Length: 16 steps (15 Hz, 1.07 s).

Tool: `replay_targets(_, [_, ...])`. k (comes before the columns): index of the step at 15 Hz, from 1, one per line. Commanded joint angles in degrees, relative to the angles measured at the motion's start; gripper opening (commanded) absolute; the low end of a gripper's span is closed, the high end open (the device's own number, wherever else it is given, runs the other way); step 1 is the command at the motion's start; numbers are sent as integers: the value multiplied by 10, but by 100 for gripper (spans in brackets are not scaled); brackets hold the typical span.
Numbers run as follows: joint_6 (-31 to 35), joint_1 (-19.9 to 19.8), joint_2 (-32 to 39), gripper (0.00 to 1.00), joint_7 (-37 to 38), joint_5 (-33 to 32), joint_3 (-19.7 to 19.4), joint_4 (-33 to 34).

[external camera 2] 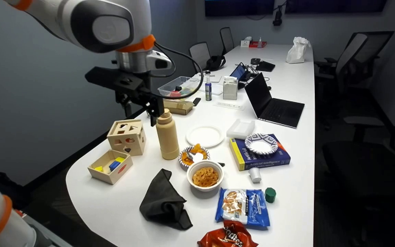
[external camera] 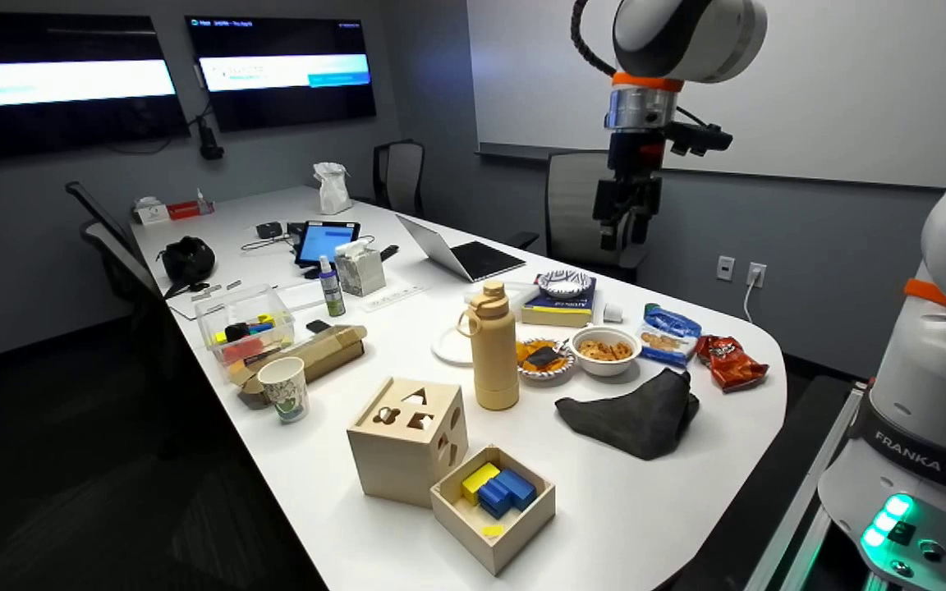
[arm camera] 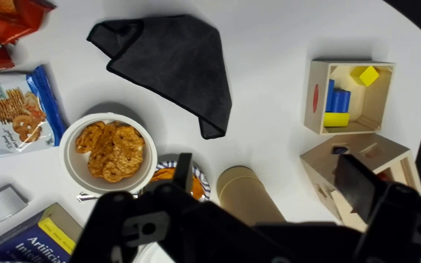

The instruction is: Unfold the towel.

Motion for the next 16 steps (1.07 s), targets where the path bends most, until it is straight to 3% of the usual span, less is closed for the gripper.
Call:
replay_targets(1, [49,-23,113,100,1,-9,-7,32])
replay_targets(9, [155,-77,298,100,-56,60,-43,61])
replay_targets(16, [169,-147,438,100,-124,195,-1,132])
